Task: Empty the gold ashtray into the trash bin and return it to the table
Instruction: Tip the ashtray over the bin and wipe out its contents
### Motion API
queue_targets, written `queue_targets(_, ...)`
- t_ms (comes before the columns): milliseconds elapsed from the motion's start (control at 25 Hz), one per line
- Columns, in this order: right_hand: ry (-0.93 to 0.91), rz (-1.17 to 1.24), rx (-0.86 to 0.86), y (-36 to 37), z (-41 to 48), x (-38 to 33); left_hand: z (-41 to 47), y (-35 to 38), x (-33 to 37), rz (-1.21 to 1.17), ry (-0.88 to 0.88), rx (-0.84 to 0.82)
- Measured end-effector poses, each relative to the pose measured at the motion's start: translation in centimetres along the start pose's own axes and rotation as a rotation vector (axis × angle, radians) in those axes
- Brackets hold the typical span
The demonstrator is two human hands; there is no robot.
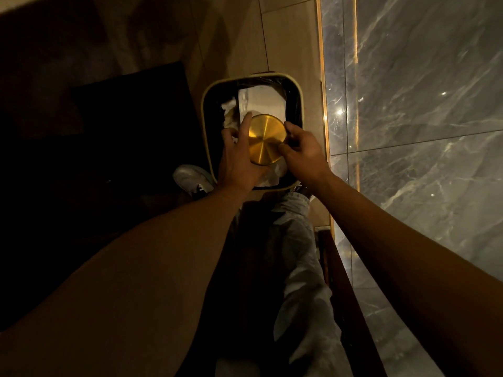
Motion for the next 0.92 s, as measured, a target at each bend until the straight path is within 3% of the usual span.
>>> queue_targets(120, -0.037, -0.108, -0.043, 0.0, 0.4, -0.3, 0.3, -0.3, 0.5, 0.116, 0.038, 0.025)
queue_targets(320, -0.077, -0.245, -0.045, -0.8, 0.3, 0.0, 0.7, -0.3, 1.8, -0.017, 0.130, -0.011)
queue_targets(520, -0.176, -0.455, -0.075, -1.2, -0.3, -0.4, 0.8, -0.4, 2.1, 0.001, 0.185, -0.015)
queue_targets(600, -0.294, -0.527, -0.092, -0.7, -0.6, -1.5, 0.8, -0.5, 1.9, -0.025, 0.179, -0.012)
queue_targets(760, -0.700, -0.723, -0.035, 0.5, -1.8, -5.0, 1.1, -1.1, 1.4, -0.005, 0.119, 0.003)
queue_targets(840, -0.758, -0.783, -0.115, 1.2, -1.6, -4.5, 1.4, -0.9, 1.4, 0.001, 0.132, -0.015)
queue_targets(920, -0.718, -0.928, -0.320, 2.7, -1.3, -2.8, 1.3, -0.9, 1.3, -0.001, 0.150, -0.012)
Point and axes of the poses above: each hand's wrist, its own z-axis towards the middle knuckle, its own y-axis out of the palm, x = y × z, the point moved 8 cm from there along z, towards the middle knuckle, and after that the axes turned 15 degrees about z, right-handed, at the moved point
